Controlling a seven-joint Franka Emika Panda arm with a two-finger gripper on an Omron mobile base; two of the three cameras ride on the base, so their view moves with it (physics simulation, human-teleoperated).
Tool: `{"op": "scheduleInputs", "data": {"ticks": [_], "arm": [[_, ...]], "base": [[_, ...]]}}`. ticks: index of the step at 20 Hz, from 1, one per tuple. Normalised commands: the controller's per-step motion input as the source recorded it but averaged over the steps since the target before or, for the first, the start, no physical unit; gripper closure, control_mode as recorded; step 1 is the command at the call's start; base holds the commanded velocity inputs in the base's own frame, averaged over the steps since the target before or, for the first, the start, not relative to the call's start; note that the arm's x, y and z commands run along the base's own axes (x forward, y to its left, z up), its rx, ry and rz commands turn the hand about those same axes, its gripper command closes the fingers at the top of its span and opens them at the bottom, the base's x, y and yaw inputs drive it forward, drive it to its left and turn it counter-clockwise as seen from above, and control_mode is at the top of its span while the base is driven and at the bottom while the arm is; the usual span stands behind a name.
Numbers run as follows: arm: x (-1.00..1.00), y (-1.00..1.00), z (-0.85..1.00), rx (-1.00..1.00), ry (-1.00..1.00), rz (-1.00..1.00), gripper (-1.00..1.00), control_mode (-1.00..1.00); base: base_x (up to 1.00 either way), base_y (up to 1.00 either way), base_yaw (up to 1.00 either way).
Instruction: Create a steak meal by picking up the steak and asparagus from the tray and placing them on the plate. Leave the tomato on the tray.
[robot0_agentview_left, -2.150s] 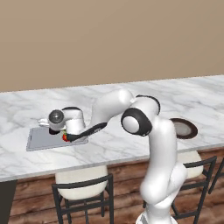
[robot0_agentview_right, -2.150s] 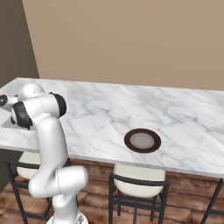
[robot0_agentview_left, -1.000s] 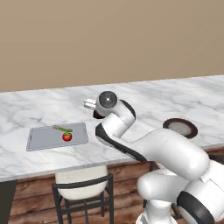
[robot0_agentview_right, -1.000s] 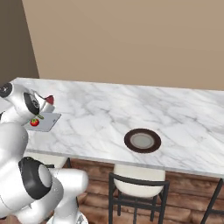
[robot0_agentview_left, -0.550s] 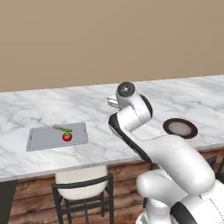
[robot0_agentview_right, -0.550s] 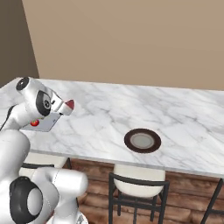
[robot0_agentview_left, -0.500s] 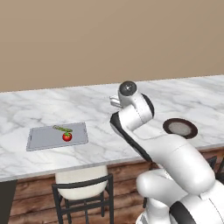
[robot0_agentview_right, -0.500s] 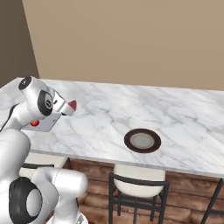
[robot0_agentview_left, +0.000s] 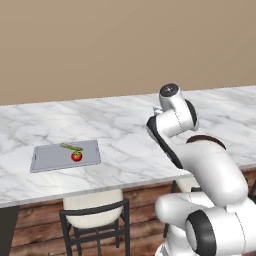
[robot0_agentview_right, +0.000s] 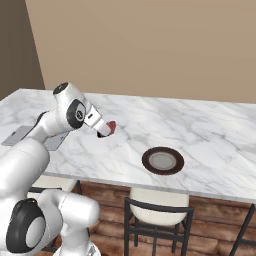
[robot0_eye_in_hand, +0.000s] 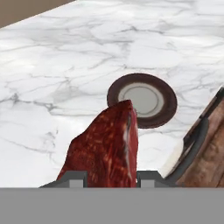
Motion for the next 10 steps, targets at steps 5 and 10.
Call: {"op": "scheduleInputs", "data": {"ticks": [5, 10], "arm": [[0.00, -1.00, -0.27, 0.02, 0.06, -0.14, 1.00, -1.00], [0.00, -1.00, -0.36, 0.09, 0.01, -0.11, 1.00, -1.00]], "base": [[0.00, 0.00, 0.00], [0.00, 0.00, 0.00]]}}
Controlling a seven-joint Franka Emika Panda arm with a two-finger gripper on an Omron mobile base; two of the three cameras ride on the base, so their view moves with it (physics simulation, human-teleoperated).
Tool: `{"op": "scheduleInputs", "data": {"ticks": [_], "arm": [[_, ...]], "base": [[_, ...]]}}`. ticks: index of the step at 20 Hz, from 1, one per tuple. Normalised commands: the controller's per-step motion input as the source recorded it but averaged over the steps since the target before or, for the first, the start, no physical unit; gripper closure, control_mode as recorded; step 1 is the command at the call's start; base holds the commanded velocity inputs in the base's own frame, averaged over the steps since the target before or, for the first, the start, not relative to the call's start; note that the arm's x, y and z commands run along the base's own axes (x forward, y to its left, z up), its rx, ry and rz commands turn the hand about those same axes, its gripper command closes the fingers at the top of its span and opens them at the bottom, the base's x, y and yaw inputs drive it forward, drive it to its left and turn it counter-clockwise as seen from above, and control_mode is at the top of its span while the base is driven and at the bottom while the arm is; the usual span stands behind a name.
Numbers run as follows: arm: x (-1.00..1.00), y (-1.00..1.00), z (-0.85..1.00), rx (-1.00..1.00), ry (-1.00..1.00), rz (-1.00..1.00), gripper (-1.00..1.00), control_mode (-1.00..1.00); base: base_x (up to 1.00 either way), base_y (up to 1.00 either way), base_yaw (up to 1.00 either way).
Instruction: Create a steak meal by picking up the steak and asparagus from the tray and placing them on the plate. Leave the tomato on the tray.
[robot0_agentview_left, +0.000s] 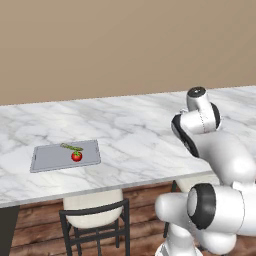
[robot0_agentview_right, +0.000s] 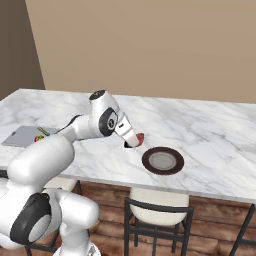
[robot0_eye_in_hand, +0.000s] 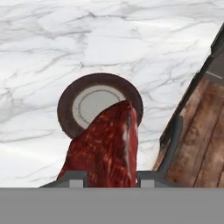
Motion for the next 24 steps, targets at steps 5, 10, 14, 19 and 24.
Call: {"op": "scheduleInputs", "data": {"ticks": [5, 10, 14, 19, 24], "arm": [[0.12, -0.98, -0.44, 0.21, 0.00, -0.03, 1.00, -1.00], [0.42, -0.58, -0.35, 0.22, 0.00, 0.00, 1.00, -1.00], [0.51, -0.20, -0.30, 0.15, 0.00, 0.02, 1.00, -1.00], [0.55, -0.14, -0.38, 0.13, 0.00, 0.02, 1.00, -1.00], [0.50, -0.24, -0.41, 0.13, 0.00, 0.01, 1.00, -1.00]], "base": [[0.00, 0.00, 0.00], [0.00, 0.00, 0.00], [0.00, 0.00, 0.00], [0.00, 0.00, 0.00], [0.00, 0.00, 0.00]]}}
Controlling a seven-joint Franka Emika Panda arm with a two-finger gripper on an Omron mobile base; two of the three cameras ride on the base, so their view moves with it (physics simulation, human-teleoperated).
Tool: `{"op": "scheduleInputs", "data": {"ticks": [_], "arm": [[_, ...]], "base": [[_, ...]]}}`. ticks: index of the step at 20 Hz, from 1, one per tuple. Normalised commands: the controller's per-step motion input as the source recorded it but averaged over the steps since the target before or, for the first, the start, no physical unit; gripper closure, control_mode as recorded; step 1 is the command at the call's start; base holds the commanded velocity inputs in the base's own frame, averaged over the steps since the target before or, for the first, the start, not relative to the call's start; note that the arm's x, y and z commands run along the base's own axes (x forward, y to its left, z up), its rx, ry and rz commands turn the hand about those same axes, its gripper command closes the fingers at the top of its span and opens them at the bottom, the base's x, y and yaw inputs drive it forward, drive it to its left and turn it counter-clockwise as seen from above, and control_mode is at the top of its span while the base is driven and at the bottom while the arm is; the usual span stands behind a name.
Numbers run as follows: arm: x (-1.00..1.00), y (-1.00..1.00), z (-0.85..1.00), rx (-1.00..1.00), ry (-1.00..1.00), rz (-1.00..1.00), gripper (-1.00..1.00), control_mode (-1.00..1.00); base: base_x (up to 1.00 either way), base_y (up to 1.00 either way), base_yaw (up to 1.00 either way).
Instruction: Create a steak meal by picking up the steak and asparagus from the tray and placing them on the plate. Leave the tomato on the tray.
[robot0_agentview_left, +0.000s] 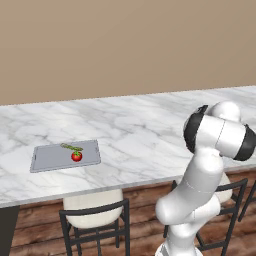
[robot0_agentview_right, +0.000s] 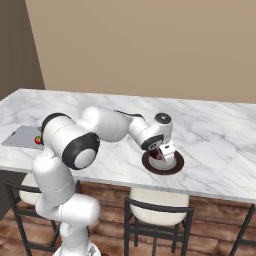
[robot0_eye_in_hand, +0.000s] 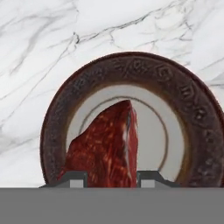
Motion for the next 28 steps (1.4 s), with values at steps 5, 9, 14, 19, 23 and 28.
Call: {"op": "scheduleInputs", "data": {"ticks": [5, 9, 14, 19, 23, 28], "arm": [[0.45, -0.32, -0.37, 0.12, 0.00, 0.01, 1.00, -1.00], [0.31, -0.07, -0.26, 0.05, 0.00, 0.00, -1.00, -1.00], [-0.38, 0.00, 0.33, 0.02, 0.00, 0.03, -1.00, -1.00], [-0.75, 0.26, 0.78, -0.01, -0.08, 0.05, -1.00, -1.00], [-0.75, 0.63, 0.99, -0.09, -0.14, 0.04, -1.00, -1.00], [-0.57, 1.00, 0.54, -0.24, -0.05, 0.09, -1.00, -1.00]], "base": [[0.00, 0.00, 0.00], [0.00, 0.00, 0.00], [0.00, 0.00, 0.00], [0.00, 0.00, 0.00], [0.00, 0.00, 0.00], [0.00, 0.00, 0.00]]}}
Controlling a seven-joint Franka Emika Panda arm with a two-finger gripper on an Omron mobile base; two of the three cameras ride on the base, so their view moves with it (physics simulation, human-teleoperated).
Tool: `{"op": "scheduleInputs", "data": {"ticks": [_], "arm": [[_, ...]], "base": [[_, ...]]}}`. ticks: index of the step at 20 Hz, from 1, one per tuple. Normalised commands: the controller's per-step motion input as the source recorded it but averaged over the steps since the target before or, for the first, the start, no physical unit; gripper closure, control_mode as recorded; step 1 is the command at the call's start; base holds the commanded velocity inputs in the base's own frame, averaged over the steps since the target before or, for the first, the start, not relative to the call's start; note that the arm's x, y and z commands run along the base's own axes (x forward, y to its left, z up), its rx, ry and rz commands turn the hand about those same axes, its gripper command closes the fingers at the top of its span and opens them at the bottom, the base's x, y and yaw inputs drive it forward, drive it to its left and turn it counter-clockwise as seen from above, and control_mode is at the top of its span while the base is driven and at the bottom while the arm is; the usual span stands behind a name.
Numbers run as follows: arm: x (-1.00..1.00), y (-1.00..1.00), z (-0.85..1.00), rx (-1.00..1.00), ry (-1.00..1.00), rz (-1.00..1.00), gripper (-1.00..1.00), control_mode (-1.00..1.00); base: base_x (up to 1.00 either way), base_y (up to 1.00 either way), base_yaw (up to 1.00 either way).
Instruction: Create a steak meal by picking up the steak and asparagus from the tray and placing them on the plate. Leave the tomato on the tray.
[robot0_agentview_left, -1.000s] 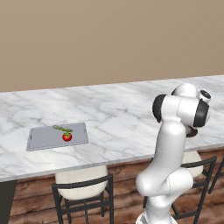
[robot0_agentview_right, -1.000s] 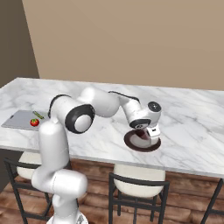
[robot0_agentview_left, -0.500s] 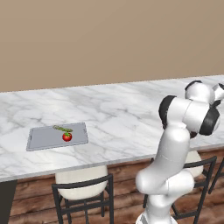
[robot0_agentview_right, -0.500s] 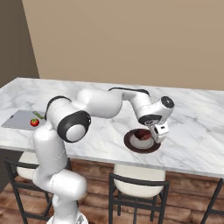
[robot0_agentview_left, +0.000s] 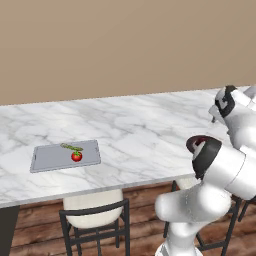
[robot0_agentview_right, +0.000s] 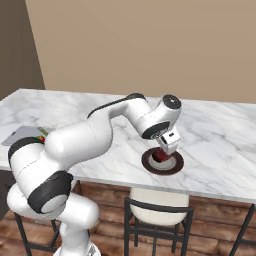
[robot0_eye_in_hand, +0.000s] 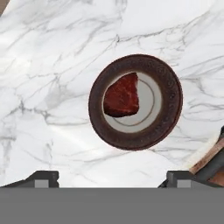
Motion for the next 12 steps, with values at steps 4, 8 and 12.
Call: {"op": "scheduleInputs", "data": {"ticks": [4, 8, 12], "arm": [[-0.13, 1.00, 0.35, -0.27, -0.01, 0.17, -1.00, -1.00], [0.00, 1.00, 0.24, -0.23, 0.00, 0.25, -1.00, -1.00], [0.09, 1.00, 0.32, -0.09, 0.00, 0.31, -1.00, -1.00]], "base": [[0.00, 0.00, 0.00], [0.00, 0.00, 0.00], [0.00, 0.00, 0.00]]}}
